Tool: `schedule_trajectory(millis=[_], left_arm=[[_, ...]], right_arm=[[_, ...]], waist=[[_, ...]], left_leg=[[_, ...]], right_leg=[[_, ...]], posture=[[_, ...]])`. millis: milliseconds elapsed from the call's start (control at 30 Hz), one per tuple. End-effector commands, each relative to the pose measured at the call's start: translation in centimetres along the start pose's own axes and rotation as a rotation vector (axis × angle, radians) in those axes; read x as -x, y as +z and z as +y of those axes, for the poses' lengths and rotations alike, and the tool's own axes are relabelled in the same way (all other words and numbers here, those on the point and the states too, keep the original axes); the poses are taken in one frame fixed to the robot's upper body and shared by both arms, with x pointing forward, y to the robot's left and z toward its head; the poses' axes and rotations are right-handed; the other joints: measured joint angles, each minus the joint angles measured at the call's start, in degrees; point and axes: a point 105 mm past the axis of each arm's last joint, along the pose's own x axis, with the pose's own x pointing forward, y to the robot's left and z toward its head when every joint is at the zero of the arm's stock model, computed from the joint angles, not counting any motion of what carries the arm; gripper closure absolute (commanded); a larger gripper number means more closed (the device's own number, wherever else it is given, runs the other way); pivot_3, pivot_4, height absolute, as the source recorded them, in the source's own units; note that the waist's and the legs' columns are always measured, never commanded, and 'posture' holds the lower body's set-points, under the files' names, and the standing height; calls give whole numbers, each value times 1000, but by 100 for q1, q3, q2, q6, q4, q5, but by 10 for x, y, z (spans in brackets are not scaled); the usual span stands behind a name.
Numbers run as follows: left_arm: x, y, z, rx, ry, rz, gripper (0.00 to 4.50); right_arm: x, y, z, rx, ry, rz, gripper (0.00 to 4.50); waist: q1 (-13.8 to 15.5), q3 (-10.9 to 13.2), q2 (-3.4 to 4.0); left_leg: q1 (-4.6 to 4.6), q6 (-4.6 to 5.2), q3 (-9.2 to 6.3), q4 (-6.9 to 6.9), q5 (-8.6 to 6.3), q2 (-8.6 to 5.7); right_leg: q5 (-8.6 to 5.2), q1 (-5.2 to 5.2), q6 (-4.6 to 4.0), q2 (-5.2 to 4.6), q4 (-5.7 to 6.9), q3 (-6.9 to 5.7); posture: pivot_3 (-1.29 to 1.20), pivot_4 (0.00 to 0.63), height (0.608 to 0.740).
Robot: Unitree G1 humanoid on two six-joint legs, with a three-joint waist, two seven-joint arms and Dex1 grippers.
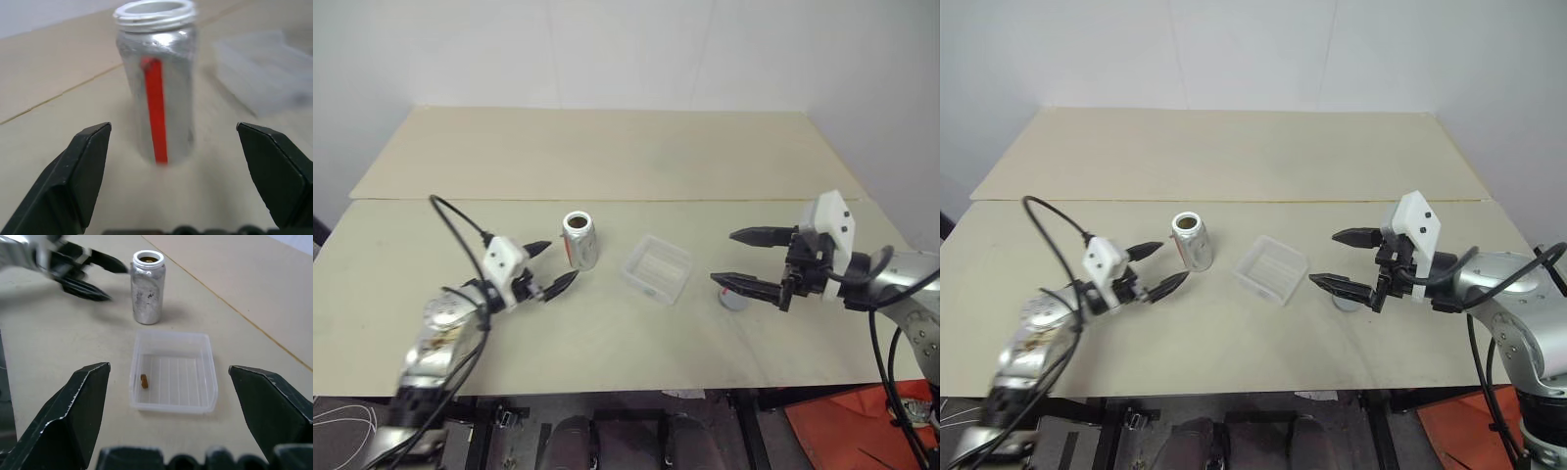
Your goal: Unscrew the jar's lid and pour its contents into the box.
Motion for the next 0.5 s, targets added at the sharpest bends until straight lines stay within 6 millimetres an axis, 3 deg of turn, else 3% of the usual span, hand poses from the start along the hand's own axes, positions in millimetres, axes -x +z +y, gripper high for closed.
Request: schedule_trajectory(millis=[33, 200, 500], left_arm=[[37, 44, -7, -18, -132, -77, 17], [66, 73, 7, -18, -52, -115, 17], [72, 77, -18, 10, -12, -92, 17]], right_arm=[[3, 10, 4, 56, -29, -45, 0], [3, 10, 11, 63, -29, -66, 0], [-9, 11, 8, 76, -7, -53, 0]], waist=[[-23, 0, 2], [37, 1, 18], [21, 1, 18]], left_leg=[[2, -1, 1, -2, -1, 0], [11, -5, 1, -2, 2, -3], [18, -9, 7, -8, 3, -2]], right_leg=[[-1, -1, -2, -2, 0, 0], [-7, 6, -6, -8, 3, -7], [-16, 9, -22, -1, 1, -4]], posture=[[0, 150, 740], [0, 150, 740], [0, 150, 740]])
